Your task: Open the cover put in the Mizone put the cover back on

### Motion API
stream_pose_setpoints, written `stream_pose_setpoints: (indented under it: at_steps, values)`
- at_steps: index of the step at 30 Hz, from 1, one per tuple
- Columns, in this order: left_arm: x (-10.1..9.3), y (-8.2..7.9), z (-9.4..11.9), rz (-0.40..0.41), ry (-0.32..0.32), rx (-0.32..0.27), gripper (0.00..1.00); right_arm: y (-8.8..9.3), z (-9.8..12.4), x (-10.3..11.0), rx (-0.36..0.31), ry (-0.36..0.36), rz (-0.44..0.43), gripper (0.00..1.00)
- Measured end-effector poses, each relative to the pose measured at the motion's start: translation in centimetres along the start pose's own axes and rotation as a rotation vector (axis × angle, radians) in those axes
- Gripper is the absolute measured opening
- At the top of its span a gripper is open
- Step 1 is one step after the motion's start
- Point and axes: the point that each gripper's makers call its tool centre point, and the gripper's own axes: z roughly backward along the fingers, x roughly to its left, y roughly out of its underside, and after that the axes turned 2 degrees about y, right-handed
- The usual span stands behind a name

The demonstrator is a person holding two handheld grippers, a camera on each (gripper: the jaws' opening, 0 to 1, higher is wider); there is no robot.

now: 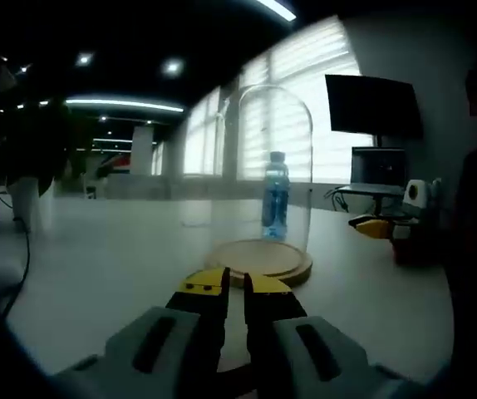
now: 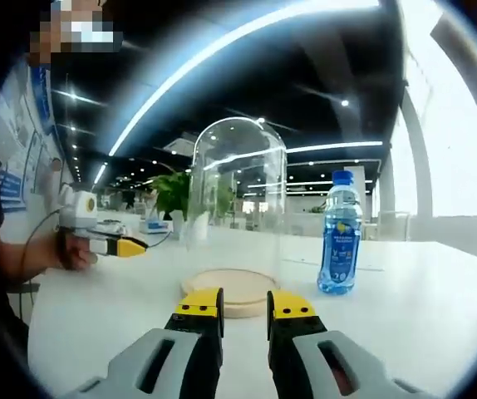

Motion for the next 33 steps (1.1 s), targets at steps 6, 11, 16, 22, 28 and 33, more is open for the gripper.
stream_pose_setpoints:
  at_steps: [6, 11, 16, 22, 28, 33]
  values:
    - [0.26, 0.1, -0.02, 0.012, -0.006, 0.003, 0.03, 0.47, -0.16, -0.1, 0.018, 0.009, 0.019, 0.15]
    - [0.02, 0.33, -0.09, 0.005, 0.003, 0.013, 0.03, 0.49, -0.1, 0.0, 0.019, 0.002, 0.021, 0.15]
    - [-0.12, 0.25, -0.02, 0.002, 0.007, 0.01, 0.03, 0.48, -0.12, -0.18, 0.018, 0.005, 0.008, 0.15]
    - [0.02, 0.11, 0.04, 0.007, 0.003, 0.004, 0.03, 0.34, -0.11, -0.18, 0.012, 0.005, 0.004, 0.15]
    - [0.11, 0.01, 0.1, 0.004, -0.002, 0.0, 0.03, 0.18, -0.1, -0.02, 0.005, -0.003, 0.002, 0.15]
    - [0.3, 0.06, 0.1, 0.008, -0.008, 0.0, 0.03, 0.12, -0.08, 0.12, 0.004, -0.005, 0.012, 0.15]
